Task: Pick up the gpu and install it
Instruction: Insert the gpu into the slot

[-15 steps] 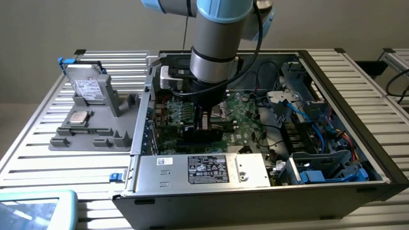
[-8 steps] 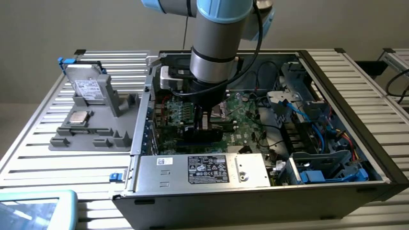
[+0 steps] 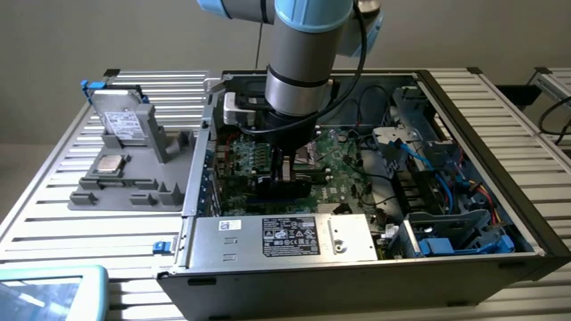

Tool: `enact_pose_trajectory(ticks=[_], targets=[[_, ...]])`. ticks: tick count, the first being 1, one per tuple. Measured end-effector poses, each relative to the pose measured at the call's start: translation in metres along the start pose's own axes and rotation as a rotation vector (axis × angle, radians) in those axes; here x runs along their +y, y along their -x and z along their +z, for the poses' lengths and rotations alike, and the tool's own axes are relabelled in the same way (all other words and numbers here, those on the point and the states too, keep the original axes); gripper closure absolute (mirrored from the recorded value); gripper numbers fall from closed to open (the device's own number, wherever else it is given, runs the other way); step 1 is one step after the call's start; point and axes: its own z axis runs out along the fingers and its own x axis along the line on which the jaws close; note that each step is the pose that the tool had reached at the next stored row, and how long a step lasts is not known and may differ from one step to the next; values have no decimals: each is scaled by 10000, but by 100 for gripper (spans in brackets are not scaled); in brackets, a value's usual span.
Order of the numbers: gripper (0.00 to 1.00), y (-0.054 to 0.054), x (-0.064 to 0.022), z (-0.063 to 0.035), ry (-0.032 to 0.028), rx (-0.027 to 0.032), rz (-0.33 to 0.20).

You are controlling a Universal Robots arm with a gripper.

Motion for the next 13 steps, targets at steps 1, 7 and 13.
enact_pose_trajectory(ticks=[1,7,13], targets=[[73,0,0,0,-1,3,-23],[73,0,0,0,-4,17,-155],[73,0,0,0,-6,28,-235]])
